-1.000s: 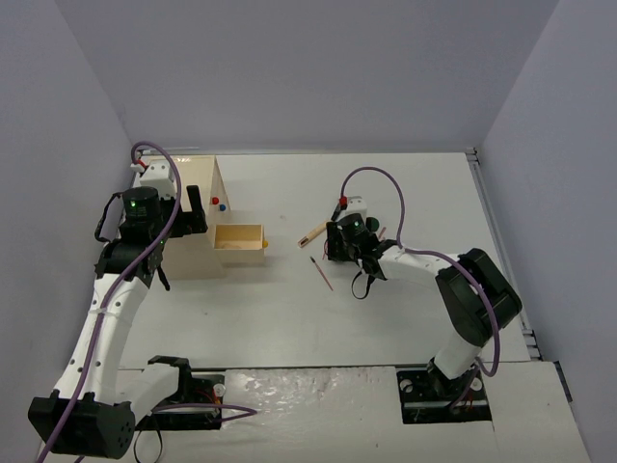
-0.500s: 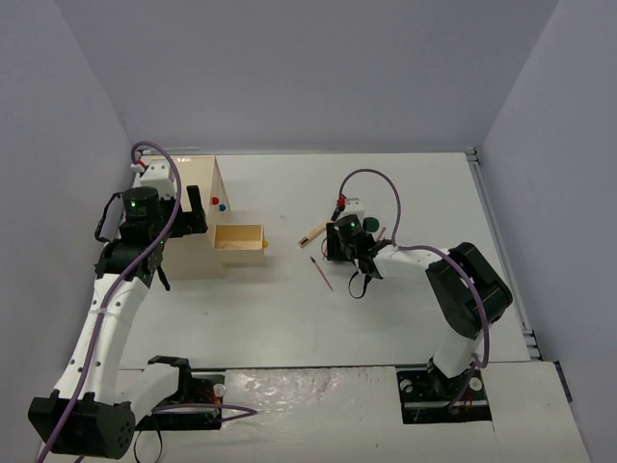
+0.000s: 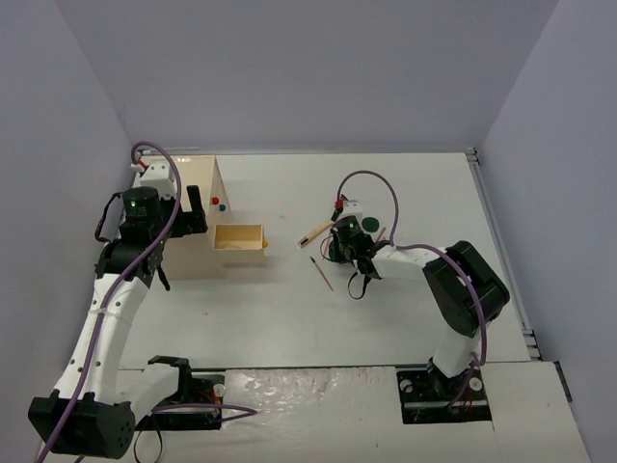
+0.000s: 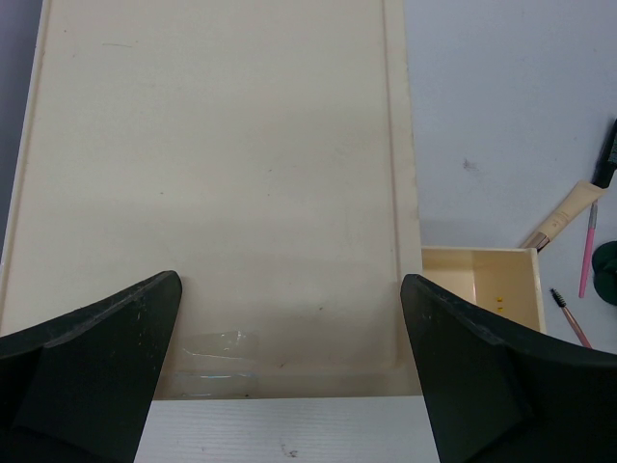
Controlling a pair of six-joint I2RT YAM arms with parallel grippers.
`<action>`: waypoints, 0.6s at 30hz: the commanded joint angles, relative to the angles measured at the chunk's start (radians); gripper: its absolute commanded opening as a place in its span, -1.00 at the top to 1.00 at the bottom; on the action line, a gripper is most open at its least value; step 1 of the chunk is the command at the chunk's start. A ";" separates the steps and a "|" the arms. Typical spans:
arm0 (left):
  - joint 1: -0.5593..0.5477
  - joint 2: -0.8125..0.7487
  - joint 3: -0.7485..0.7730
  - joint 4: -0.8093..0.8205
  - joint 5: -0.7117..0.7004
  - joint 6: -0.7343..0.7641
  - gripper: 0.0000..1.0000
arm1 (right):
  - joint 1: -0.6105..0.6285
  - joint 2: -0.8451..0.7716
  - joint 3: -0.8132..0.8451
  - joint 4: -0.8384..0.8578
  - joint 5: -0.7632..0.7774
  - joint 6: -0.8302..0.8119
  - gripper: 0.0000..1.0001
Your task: Organize the makeup
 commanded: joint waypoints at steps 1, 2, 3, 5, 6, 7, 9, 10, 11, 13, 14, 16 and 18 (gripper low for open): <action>0.007 0.007 0.043 0.024 0.011 -0.014 -0.94 | -0.001 -0.038 0.033 0.026 0.017 -0.018 0.94; 0.007 0.007 0.043 0.024 0.011 -0.014 -0.94 | -0.001 -0.046 0.036 0.021 0.019 -0.028 0.98; 0.007 0.008 0.043 0.024 0.011 -0.014 -0.94 | 0.001 -0.061 0.038 0.010 0.022 -0.035 0.99; 0.007 0.009 0.043 0.024 0.011 -0.015 -0.94 | 0.008 -0.098 0.044 -0.015 0.027 -0.051 1.00; 0.007 0.010 0.043 0.024 0.012 -0.016 -0.94 | 0.013 -0.116 0.050 -0.028 0.029 -0.064 1.00; 0.007 0.010 0.045 0.024 0.012 -0.016 -0.94 | 0.016 -0.131 0.059 -0.044 0.030 -0.079 1.00; 0.007 0.010 0.045 0.024 0.012 -0.014 -0.94 | 0.033 -0.179 0.085 -0.072 0.011 -0.108 1.00; 0.007 0.010 0.045 0.024 0.012 -0.014 -0.94 | 0.043 -0.200 0.096 -0.080 -0.006 -0.122 1.00; 0.007 0.010 0.045 0.024 0.010 -0.014 -0.94 | 0.055 -0.216 0.113 -0.087 -0.019 -0.140 0.99; 0.007 0.010 0.045 0.024 0.010 -0.014 -0.94 | 0.078 -0.238 0.169 -0.109 -0.038 -0.177 0.98; 0.007 0.011 0.045 0.024 0.010 -0.014 -0.94 | 0.089 -0.242 0.203 -0.125 -0.046 -0.191 0.97; 0.007 0.011 0.045 0.023 0.008 -0.014 -0.94 | 0.111 -0.238 0.255 -0.142 -0.076 -0.208 0.96; 0.007 0.011 0.045 0.023 0.007 -0.013 -0.94 | 0.126 -0.225 0.307 -0.145 -0.118 -0.229 0.94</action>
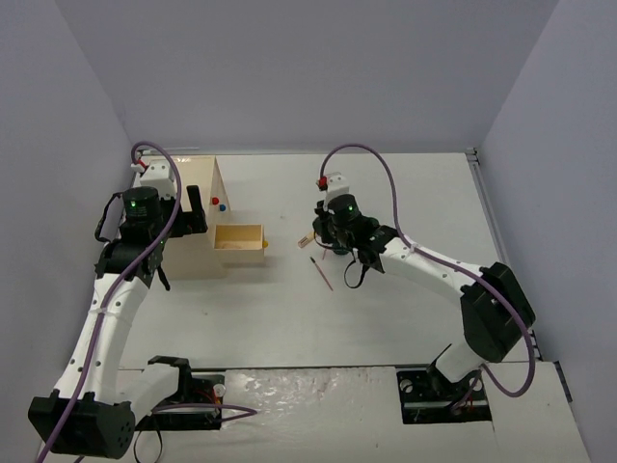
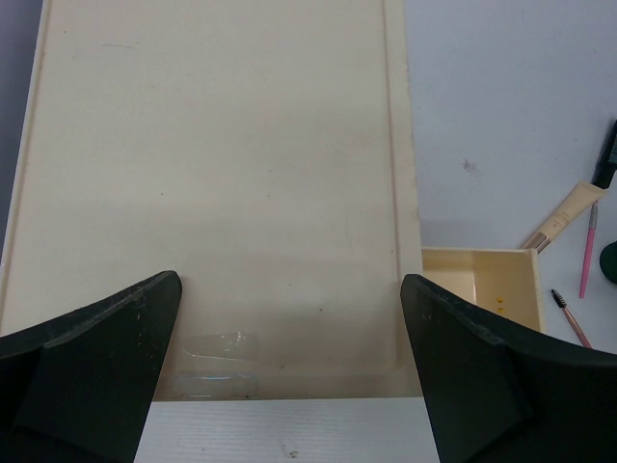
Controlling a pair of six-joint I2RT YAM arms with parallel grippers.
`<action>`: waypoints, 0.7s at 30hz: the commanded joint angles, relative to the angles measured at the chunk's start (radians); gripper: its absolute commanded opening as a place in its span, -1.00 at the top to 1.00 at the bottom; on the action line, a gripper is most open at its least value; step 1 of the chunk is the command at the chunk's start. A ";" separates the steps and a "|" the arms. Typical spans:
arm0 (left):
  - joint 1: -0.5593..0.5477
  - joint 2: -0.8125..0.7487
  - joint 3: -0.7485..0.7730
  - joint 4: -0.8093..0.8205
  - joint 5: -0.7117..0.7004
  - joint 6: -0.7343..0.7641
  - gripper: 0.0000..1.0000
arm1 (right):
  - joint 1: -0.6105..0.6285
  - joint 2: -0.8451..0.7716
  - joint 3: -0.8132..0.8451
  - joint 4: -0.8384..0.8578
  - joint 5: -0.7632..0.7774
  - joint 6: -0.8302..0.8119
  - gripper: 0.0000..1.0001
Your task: Organize the makeup
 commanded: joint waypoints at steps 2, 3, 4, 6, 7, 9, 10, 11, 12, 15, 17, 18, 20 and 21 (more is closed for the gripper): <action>0.007 0.012 0.045 0.021 0.008 -0.013 -0.94 | 0.060 -0.012 0.174 0.006 -0.108 -0.095 0.94; 0.007 0.011 0.045 0.021 0.007 -0.012 -0.94 | 0.071 0.011 0.210 0.010 -0.157 -0.103 0.94; 0.007 0.011 0.045 0.021 0.007 -0.011 -0.94 | 0.079 0.033 0.228 0.015 -0.188 -0.109 0.94; 0.007 0.011 0.044 0.023 0.005 -0.012 -0.94 | 0.101 0.077 0.293 0.039 -0.270 -0.121 0.93; 0.007 0.011 0.043 0.023 0.005 -0.011 -0.94 | 0.108 0.101 0.311 0.051 -0.302 -0.124 0.92; 0.007 0.010 0.043 0.023 0.002 -0.010 -0.94 | 0.129 0.146 0.370 0.070 -0.336 -0.144 0.92; 0.007 0.009 0.043 0.023 0.002 -0.010 -0.94 | 0.143 0.171 0.384 0.071 -0.339 -0.150 0.91; 0.007 0.010 0.043 0.023 0.001 -0.010 -0.94 | 0.152 0.190 0.410 0.073 -0.348 -0.167 0.89; 0.007 0.011 0.043 0.024 0.000 -0.010 -0.94 | 0.159 0.207 0.422 0.074 -0.355 -0.175 0.88; 0.007 0.011 0.043 0.023 -0.002 -0.010 -0.94 | 0.182 0.272 0.481 0.073 -0.385 -0.189 0.78; 0.007 0.012 0.043 0.022 -0.002 -0.009 -0.94 | 0.189 0.298 0.497 0.072 -0.383 -0.192 0.66; 0.007 0.012 0.043 0.021 0.000 -0.010 -0.94 | 0.192 0.308 0.505 0.073 -0.375 -0.196 0.56; 0.007 0.012 0.045 0.021 0.001 -0.009 -0.94 | 0.194 0.324 0.511 0.077 -0.360 -0.203 0.24; 0.007 0.012 0.045 0.021 0.000 -0.009 -0.94 | 0.194 0.327 0.513 0.078 -0.350 -0.206 0.08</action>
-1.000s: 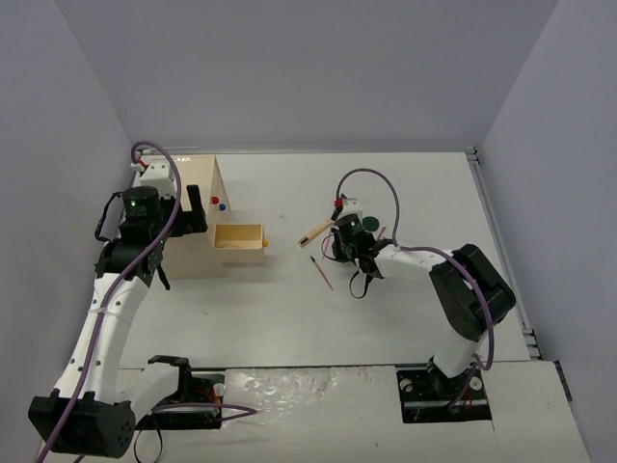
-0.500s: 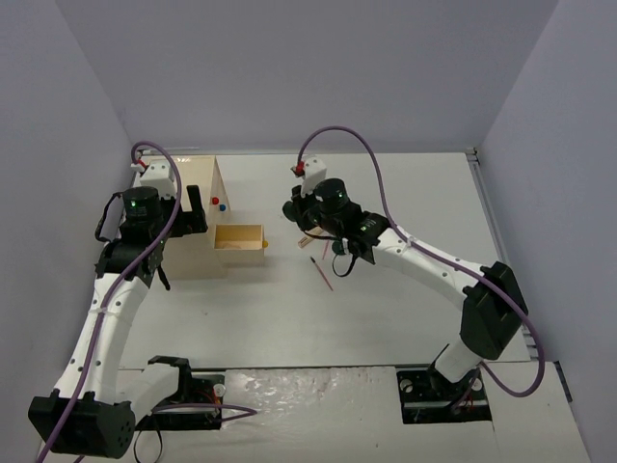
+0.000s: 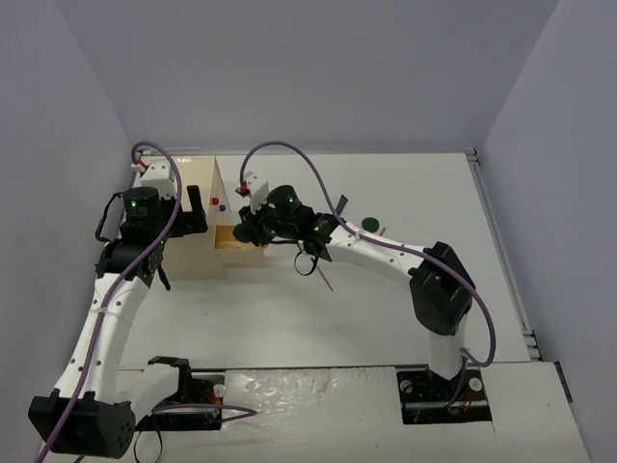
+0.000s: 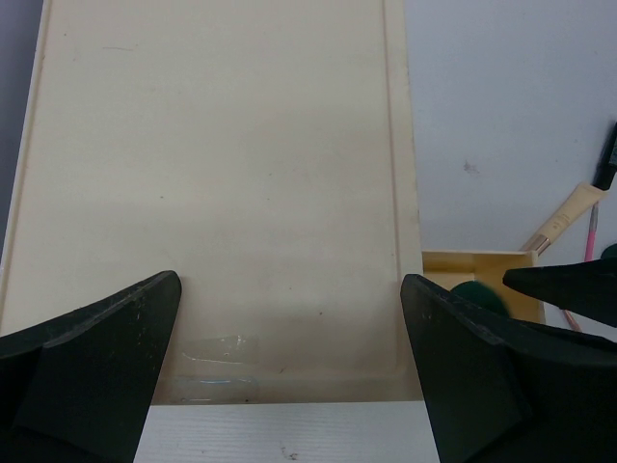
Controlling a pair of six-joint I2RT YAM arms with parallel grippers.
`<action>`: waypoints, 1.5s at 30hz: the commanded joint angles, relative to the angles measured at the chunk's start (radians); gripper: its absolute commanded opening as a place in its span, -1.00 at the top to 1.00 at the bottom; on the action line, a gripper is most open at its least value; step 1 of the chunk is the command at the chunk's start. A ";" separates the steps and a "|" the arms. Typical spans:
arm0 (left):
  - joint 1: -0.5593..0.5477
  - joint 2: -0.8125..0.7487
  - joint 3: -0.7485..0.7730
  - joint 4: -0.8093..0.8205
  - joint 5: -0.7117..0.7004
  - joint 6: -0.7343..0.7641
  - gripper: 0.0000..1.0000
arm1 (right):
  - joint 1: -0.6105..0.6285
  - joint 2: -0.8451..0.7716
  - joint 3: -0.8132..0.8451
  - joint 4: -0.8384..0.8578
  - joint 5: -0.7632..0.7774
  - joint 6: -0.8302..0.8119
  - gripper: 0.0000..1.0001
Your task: Organize the makeup
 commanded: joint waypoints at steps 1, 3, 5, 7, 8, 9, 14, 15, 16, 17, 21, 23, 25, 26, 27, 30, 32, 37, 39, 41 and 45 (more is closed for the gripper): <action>0.007 0.008 0.045 0.016 0.001 -0.009 -0.94 | 0.001 -0.010 0.067 0.072 0.009 -0.041 0.00; 0.007 0.008 0.045 0.016 0.003 -0.010 -0.94 | 0.000 -0.013 0.069 0.073 0.028 -0.064 -0.12; 0.007 0.007 0.045 0.015 0.003 -0.010 -0.94 | 0.000 -0.025 0.068 0.074 0.048 -0.072 -0.18; 0.007 0.006 0.045 0.014 0.003 -0.009 -0.94 | -0.003 -0.050 0.058 0.074 0.080 -0.081 -0.19; 0.007 0.006 0.045 0.014 0.003 -0.009 -0.94 | -0.006 -0.069 0.050 0.076 0.106 -0.084 -0.20; 0.007 0.006 0.045 0.014 0.003 -0.010 -0.94 | -0.011 -0.090 0.039 0.078 0.137 -0.086 -0.20; 0.007 0.006 0.045 0.014 0.005 -0.010 -0.94 | -0.119 -0.170 -0.071 0.062 0.455 -0.019 -0.21; 0.007 0.006 0.045 0.014 0.006 -0.010 -0.94 | -0.160 -0.188 -0.110 0.061 0.473 0.024 -0.21; 0.007 0.006 0.046 0.013 0.006 -0.010 -0.94 | -0.200 -0.206 -0.158 0.061 0.485 0.069 -0.21; 0.007 0.006 0.046 0.013 0.007 -0.011 -0.94 | -0.247 -0.214 -0.188 0.061 0.501 0.084 -0.21; 0.007 0.008 0.046 0.012 0.007 -0.012 -0.94 | -0.396 -0.219 -0.285 0.056 0.493 0.122 -0.21; 0.007 0.008 0.046 0.011 0.005 -0.013 -0.94 | -0.460 -0.204 -0.327 0.059 0.457 0.136 -0.20; 0.005 0.009 0.047 0.011 0.005 -0.013 -0.94 | -0.489 -0.177 -0.347 0.062 0.439 0.141 -0.16; 0.005 0.010 0.046 0.011 0.005 -0.013 -0.94 | -0.505 -0.163 -0.347 0.062 0.436 0.141 -0.13; 0.006 0.010 0.046 0.011 0.006 -0.013 -0.94 | -0.526 -0.138 -0.348 0.063 0.418 0.143 -0.08; 0.007 0.013 0.047 0.012 0.007 -0.013 -0.94 | -0.565 -0.083 -0.338 0.064 0.359 0.138 0.02; 0.007 0.017 0.048 0.011 0.008 -0.012 -0.94 | -0.577 -0.052 -0.328 0.063 0.332 0.123 0.09; 0.007 0.019 0.049 0.011 0.008 -0.013 -0.94 | -0.598 0.010 -0.294 0.053 0.266 0.104 0.20; 0.007 0.020 0.048 0.012 0.008 -0.013 -0.94 | -0.603 0.038 -0.285 0.048 0.254 0.100 0.22; 0.007 0.020 0.048 0.011 0.008 -0.013 -0.94 | -0.603 0.060 -0.277 0.045 0.253 0.096 0.22; 0.007 0.022 0.049 0.010 0.011 -0.012 -0.94 | -0.606 0.094 -0.260 0.028 0.237 0.094 0.23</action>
